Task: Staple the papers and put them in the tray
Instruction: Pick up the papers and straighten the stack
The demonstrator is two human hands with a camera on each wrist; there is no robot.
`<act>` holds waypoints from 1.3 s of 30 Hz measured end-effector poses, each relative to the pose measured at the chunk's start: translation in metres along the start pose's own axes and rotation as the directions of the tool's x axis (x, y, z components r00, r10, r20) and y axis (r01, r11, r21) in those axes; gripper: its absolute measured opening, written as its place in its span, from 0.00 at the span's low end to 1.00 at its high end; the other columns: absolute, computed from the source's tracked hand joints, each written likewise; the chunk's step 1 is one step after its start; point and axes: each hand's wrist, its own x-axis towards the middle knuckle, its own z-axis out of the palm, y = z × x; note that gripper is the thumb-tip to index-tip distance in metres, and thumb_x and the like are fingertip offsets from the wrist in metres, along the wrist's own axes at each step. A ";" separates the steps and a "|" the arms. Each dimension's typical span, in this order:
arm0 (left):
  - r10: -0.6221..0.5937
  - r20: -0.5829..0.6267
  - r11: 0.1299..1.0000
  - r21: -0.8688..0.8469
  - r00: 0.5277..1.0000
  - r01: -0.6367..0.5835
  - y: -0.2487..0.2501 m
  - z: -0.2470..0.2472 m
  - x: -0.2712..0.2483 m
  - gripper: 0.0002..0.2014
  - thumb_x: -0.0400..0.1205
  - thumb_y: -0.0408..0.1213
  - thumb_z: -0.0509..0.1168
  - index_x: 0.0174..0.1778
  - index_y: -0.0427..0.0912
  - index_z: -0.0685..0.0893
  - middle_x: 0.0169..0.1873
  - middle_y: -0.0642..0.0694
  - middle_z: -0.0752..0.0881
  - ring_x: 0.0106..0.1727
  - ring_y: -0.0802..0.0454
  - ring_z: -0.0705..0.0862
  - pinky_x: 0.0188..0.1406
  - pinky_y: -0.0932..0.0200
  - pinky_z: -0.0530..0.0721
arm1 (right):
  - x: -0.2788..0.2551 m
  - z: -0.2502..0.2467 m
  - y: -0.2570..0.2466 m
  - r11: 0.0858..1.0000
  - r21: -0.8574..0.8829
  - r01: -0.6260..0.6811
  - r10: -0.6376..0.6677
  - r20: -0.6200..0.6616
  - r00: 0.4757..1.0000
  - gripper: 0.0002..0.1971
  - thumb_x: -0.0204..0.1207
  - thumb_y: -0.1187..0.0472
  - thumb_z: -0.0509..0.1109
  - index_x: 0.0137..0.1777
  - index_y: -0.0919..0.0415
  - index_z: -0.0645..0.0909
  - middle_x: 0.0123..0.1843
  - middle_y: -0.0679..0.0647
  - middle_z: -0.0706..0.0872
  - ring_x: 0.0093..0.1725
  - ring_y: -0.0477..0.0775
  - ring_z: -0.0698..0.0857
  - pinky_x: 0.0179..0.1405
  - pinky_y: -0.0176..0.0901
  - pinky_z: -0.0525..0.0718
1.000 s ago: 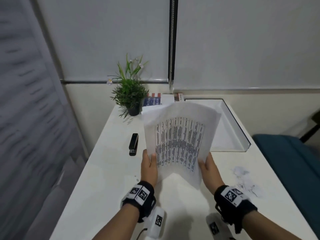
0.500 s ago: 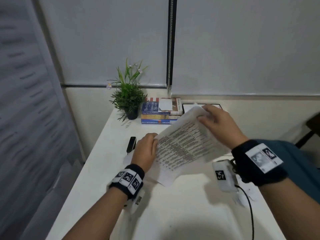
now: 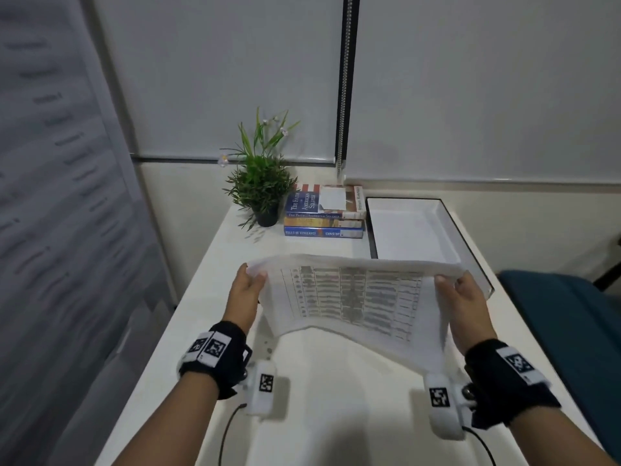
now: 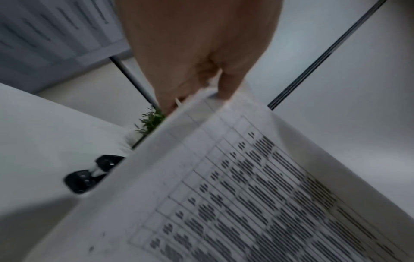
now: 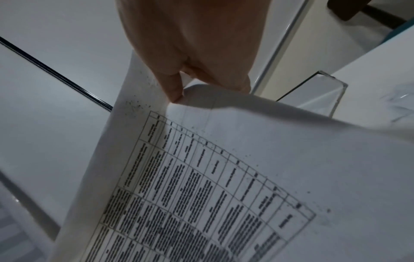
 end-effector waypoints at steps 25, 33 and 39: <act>-0.018 -0.099 1.000 -0.007 0.995 0.018 -0.067 0.014 -0.038 0.20 0.84 0.25 0.53 0.73 0.37 0.65 0.60 0.47 0.75 0.64 0.48 0.74 0.50 0.64 0.74 | -0.022 0.008 0.083 0.932 -0.340 -0.126 0.157 0.065 0.986 0.16 0.78 0.74 0.57 0.65 0.68 0.74 0.59 0.56 0.79 0.59 0.51 0.75 0.56 0.39 0.69; -0.087 -0.123 0.996 0.009 0.989 0.088 -0.080 0.017 -0.040 0.09 0.85 0.28 0.54 0.59 0.40 0.67 0.58 0.44 0.75 0.62 0.47 0.74 0.64 0.56 0.69 | -0.015 -0.001 0.095 0.900 -0.384 -0.204 0.252 0.077 0.965 0.19 0.78 0.74 0.56 0.70 0.72 0.71 0.69 0.66 0.79 0.68 0.62 0.77 0.60 0.42 0.69; -0.174 -0.068 0.978 0.108 0.982 0.181 -0.072 0.029 -0.032 0.21 0.82 0.34 0.58 0.71 0.35 0.65 0.66 0.41 0.76 0.68 0.44 0.75 0.74 0.48 0.70 | 0.024 -0.014 0.062 0.913 -0.402 -0.069 0.043 -0.073 0.996 0.13 0.77 0.78 0.54 0.56 0.75 0.77 0.53 0.72 0.83 0.50 0.60 0.80 0.49 0.41 0.81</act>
